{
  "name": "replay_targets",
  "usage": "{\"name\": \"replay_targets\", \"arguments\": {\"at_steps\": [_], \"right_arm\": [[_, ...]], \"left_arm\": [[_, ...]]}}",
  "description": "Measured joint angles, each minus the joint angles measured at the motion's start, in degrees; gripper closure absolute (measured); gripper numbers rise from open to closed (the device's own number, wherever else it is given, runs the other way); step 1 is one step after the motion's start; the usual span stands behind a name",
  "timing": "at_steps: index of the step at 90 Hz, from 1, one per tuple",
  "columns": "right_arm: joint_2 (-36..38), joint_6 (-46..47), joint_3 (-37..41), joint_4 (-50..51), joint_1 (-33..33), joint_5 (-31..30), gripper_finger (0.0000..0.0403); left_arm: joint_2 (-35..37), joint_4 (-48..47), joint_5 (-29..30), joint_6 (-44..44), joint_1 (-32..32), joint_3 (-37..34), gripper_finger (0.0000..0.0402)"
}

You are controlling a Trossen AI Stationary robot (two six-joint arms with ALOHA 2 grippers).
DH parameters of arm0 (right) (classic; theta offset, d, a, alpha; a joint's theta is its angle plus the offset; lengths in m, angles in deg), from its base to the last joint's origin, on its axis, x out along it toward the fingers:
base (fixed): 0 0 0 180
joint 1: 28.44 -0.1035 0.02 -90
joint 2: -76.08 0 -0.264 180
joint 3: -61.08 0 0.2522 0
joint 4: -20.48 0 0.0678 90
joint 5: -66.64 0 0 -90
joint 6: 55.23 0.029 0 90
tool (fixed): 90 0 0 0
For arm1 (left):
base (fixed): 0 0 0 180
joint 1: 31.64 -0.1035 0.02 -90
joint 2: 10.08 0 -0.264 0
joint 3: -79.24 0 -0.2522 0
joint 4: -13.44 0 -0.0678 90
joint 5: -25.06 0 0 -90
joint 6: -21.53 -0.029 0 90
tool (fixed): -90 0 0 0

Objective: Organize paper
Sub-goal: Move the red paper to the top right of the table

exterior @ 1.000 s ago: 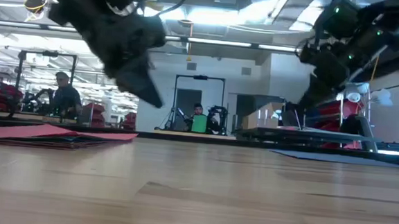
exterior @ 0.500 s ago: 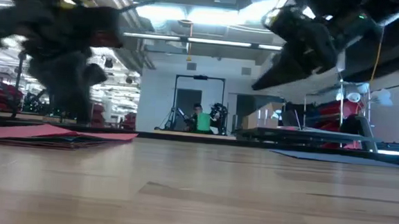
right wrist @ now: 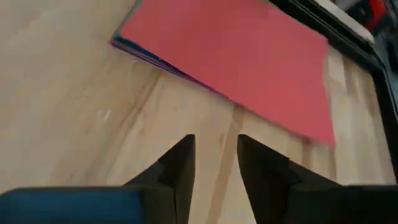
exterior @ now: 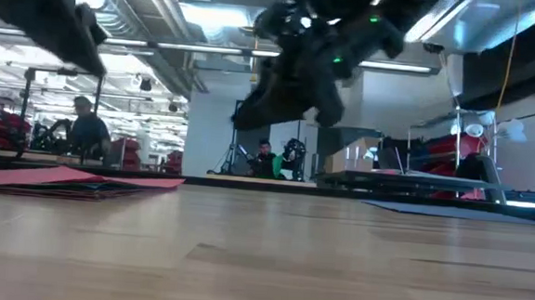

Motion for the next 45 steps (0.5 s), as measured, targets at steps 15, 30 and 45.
{"name": "replay_targets", "arguments": {"at_steps": [15,30,45], "right_arm": [[-6.7,-5.4,-7.1,1.6,0.0,3.1,0.0293],[-12.4,-9.7,-13.2,3.7,0.0,3.8,0.0293],[-16.7,-12.6,-17.5,4.0,0.0,5.9,0.0293]], "left_arm": [[3.1,0.5,1.5,0.0,0.3,0.0,0.0402],[3.1,-0.3,2.6,-0.5,0.2,0.0,0.0402],[3.1,-1.0,4.3,-0.9,0.1,0.0,0.0402]]}}
